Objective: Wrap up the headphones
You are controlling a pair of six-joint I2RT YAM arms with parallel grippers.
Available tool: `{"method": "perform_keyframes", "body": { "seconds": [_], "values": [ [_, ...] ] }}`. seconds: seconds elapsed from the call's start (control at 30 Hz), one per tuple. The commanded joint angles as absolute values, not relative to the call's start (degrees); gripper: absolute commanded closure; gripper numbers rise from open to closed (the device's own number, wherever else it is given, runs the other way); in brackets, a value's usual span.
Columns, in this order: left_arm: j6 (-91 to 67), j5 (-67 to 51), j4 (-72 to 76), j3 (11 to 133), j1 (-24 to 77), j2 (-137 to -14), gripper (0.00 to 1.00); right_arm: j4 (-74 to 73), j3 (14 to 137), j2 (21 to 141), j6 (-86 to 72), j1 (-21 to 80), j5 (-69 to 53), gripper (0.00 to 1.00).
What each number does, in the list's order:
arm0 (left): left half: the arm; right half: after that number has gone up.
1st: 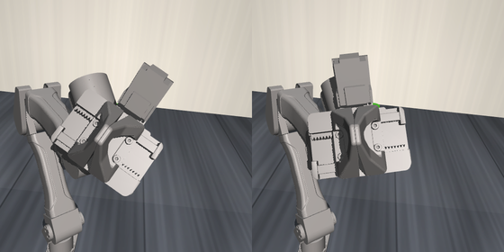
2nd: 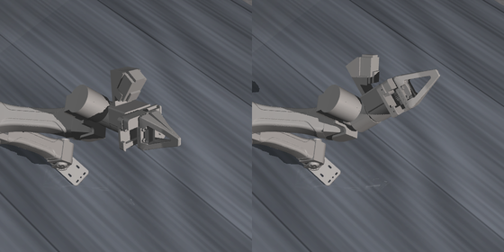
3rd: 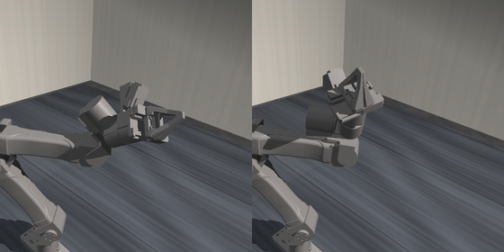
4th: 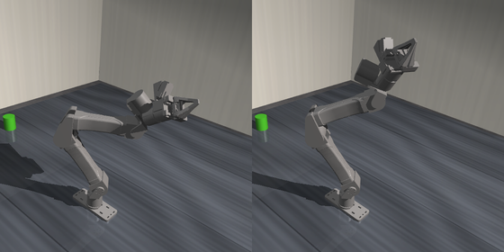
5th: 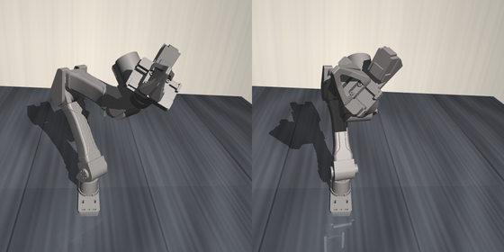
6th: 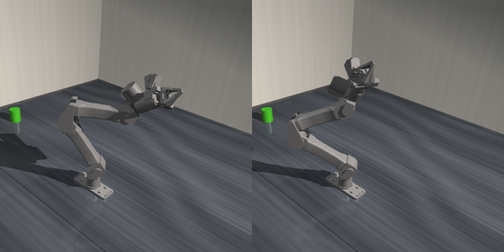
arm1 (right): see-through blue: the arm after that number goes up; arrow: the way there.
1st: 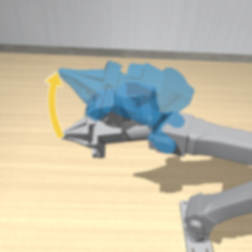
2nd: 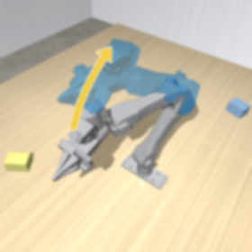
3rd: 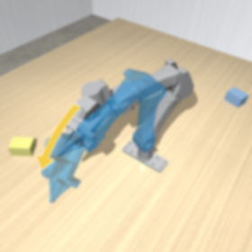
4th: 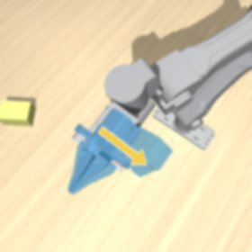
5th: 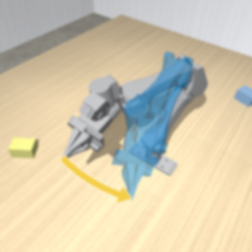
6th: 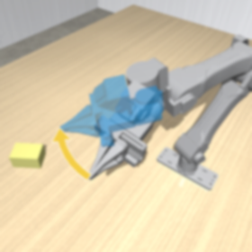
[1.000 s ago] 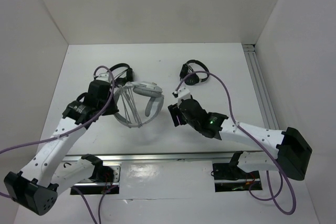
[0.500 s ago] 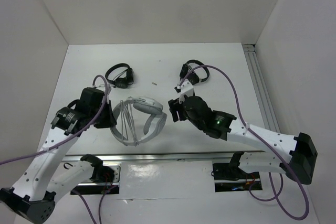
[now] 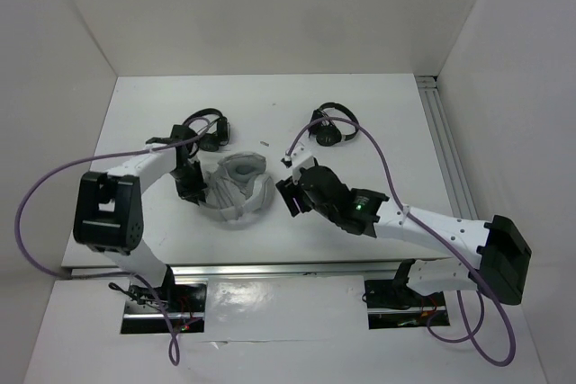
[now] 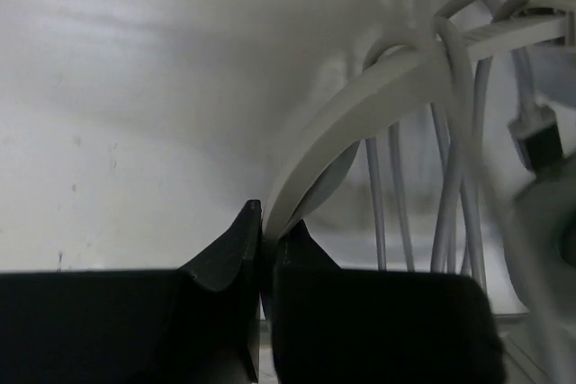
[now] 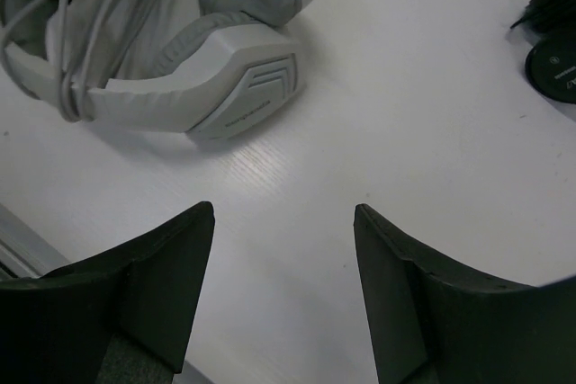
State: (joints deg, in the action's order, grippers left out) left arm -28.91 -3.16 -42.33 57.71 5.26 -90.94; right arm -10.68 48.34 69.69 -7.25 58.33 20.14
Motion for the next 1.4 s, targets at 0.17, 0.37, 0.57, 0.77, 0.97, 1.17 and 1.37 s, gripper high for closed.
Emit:
{"method": "perform_keyframes", "body": {
  "seconds": [0.17, 0.37, 0.57, 0.77, 0.97, 1.17, 1.37],
  "values": [
    [-34.09, -1.58, -28.92, 56.70, 1.24, -101.42, 1.00, -8.17, 50.80, 69.61, -5.36, 60.21, 17.93, 0.29],
    [-39.54, 8.33, -28.64, 54.76, -0.43, -99.58, 1.00, -8.17, 50.10, 69.61, -5.89, 60.82, 17.31, 0.29],
    [-40.78, 15.63, -35.76, 58.97, -3.25, -101.15, 1.00, -8.70, 50.10, 68.03, -7.03, 61.35, 16.08, 0.29],
    [-38.59, 15.64, -39.99, 60.56, -3.25, -103.54, 1.00, -9.76, 50.63, 68.03, -7.56, 61.88, 16.08, 0.29],
    [-33.15, 11.69, -41.74, 62.13, -3.25, -102.13, 0.61, -11.33, 51.77, 66.88, -8.09, 62.40, 17.40, 0.29],
    [-30.33, 11.09, -43.24, 62.14, -2.64, -92.48, 0.47, -11.34, 51.77, 65.21, -8.61, 62.40, 17.40, 0.28],
    [-27.33, 3.17, -44.11, 62.75, -1.59, -79.74, 0.00, -13.54, 54.58, 64.60, -9.75, 62.92, 18.63, 0.11]
  ]
}}
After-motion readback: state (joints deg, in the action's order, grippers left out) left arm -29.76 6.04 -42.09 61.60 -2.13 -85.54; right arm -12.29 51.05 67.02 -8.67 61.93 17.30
